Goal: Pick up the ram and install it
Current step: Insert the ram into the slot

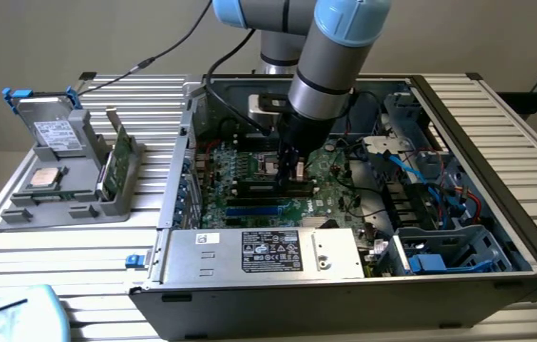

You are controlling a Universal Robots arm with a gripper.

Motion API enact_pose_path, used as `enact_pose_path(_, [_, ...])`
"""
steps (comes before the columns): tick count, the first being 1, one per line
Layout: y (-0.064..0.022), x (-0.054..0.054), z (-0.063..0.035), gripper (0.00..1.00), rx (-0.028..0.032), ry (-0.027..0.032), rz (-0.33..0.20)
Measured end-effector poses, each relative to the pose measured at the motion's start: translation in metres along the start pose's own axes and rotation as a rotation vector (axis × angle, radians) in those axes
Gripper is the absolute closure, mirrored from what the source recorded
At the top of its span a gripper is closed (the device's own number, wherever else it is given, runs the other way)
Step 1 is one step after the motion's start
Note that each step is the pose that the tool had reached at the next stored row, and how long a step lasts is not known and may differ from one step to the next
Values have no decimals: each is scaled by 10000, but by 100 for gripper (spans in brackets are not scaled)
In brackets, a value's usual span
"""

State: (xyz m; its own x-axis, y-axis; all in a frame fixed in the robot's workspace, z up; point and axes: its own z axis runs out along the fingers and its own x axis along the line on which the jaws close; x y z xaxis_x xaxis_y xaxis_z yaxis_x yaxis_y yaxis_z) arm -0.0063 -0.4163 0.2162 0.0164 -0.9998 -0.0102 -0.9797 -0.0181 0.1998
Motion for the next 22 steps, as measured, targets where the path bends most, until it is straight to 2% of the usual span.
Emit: enact_pose_path(22, [-6,-1,12,84,1,-23,123])
